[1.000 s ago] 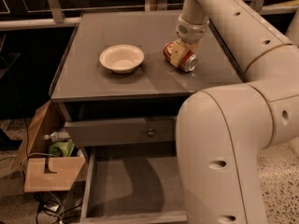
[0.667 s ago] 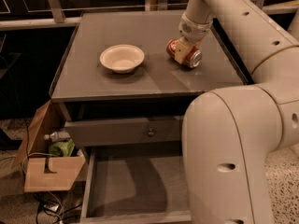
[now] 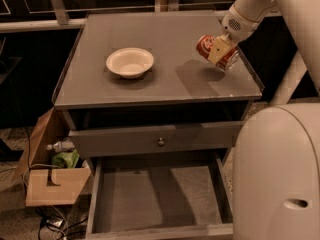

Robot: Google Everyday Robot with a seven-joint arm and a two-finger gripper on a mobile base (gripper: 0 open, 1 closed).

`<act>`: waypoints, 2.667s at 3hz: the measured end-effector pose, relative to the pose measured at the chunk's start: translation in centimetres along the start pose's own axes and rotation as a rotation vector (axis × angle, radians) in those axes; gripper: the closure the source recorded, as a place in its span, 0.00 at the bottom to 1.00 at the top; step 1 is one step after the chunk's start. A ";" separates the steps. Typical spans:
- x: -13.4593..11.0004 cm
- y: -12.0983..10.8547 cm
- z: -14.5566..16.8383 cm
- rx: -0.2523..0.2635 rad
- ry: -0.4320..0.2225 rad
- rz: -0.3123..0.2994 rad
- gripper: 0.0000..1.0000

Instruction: Place coke can into middle drawer

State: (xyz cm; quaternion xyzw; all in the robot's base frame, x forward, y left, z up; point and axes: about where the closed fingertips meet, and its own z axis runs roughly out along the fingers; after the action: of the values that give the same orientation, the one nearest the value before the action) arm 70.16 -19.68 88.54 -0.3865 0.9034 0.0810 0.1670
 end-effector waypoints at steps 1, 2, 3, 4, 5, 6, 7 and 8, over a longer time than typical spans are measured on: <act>-0.2 -0.1 0.1 0.006 -0.005 -0.004 1.00; 0.3 0.1 -1.0 0.010 -0.005 -0.021 1.00; 3.0 0.5 -3.2 0.027 -0.008 0.007 1.00; 9.3 3.4 -4.4 0.003 0.028 0.080 1.00; 9.6 3.6 -3.8 -0.006 0.039 0.082 1.00; 9.0 3.1 -3.6 -0.014 0.019 0.082 1.00; 10.5 3.8 -4.3 -0.024 0.018 0.071 1.00; 16.4 7.3 -5.3 -0.061 0.057 0.101 1.00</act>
Offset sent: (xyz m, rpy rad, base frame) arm -0.0257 -0.0138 0.0241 -0.0222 -0.0066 0.0344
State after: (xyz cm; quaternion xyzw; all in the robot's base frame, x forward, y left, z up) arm 53.08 -27.13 87.62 -0.3475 0.9233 0.1060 0.1249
